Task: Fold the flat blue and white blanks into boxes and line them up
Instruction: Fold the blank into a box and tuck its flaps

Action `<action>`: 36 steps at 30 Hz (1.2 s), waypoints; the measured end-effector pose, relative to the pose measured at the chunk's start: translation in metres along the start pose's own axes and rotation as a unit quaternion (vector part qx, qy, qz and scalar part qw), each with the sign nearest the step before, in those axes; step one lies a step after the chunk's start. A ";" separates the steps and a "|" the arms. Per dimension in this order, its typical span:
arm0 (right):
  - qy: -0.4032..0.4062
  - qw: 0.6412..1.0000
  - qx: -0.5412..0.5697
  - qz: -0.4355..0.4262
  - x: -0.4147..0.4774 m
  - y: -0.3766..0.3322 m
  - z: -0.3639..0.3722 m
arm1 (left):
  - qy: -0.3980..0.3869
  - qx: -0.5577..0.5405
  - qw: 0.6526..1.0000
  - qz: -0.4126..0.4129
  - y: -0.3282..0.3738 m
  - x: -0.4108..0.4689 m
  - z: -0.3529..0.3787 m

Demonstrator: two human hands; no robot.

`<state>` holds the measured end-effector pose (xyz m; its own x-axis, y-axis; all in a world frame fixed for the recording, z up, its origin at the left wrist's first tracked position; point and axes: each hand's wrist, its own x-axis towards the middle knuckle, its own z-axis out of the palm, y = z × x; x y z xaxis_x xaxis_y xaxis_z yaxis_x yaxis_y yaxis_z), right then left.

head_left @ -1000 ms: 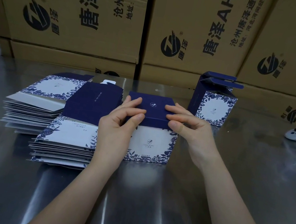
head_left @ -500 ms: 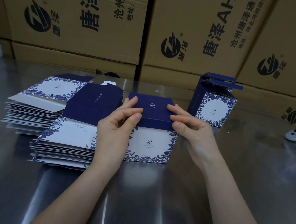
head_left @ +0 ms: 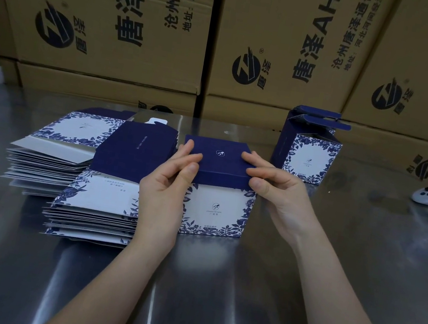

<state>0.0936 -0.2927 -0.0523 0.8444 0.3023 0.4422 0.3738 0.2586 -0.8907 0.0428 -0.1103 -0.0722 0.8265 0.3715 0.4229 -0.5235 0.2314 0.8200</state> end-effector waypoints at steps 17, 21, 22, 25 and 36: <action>0.018 0.999 -0.039 -0.010 0.000 -0.002 0.000 | 0.013 0.092 0.995 0.048 0.001 -0.004 0.001; 0.035 0.995 -0.086 -0.025 -0.001 -0.004 0.004 | 0.019 0.174 0.981 0.086 0.001 -0.007 0.003; 0.041 0.995 -0.089 -0.025 -0.001 -0.004 0.006 | 0.023 0.167 0.982 0.085 0.001 -0.007 0.003; 0.057 0.992 -0.104 -0.032 -0.001 -0.005 0.009 | 0.034 0.155 0.984 0.084 0.001 -0.005 0.003; 0.109 0.807 -0.523 -0.253 -0.004 -0.011 0.038 | -0.029 0.214 0.975 0.060 0.000 -0.007 0.003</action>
<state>0.0721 -0.2621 -0.0403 0.4872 0.2020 0.8496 0.7145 -0.6516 -0.2549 0.0370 -0.1159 -0.0737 0.7812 0.3183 0.5371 -0.4938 -0.2114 0.8435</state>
